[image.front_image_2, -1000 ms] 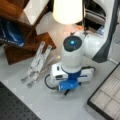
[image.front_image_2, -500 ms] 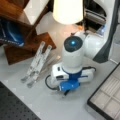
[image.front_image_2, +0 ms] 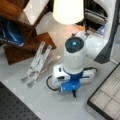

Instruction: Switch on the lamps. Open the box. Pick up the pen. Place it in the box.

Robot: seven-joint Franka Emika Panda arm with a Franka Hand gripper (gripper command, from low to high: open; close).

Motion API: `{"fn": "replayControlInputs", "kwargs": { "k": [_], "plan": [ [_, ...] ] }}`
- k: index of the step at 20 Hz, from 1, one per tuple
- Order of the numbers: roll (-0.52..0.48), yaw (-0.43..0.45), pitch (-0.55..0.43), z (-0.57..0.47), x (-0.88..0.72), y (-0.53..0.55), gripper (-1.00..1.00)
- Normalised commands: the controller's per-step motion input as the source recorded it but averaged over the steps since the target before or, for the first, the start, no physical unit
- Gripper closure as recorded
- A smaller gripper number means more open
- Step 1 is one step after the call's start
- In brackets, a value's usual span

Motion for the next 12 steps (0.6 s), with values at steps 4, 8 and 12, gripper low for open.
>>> {"fn": "replayControlInputs", "kwargs": {
  "k": [4, 8, 12],
  "plan": [
    [0.042, -0.099, -0.013, -0.04, 0.15, -0.05, 1.0],
    [0.0, -0.108, 0.021, 0.12, 0.09, -0.01, 1.0],
    [-0.051, -0.119, 0.092, 0.31, -0.01, 0.04, 1.0]
  ]
}}
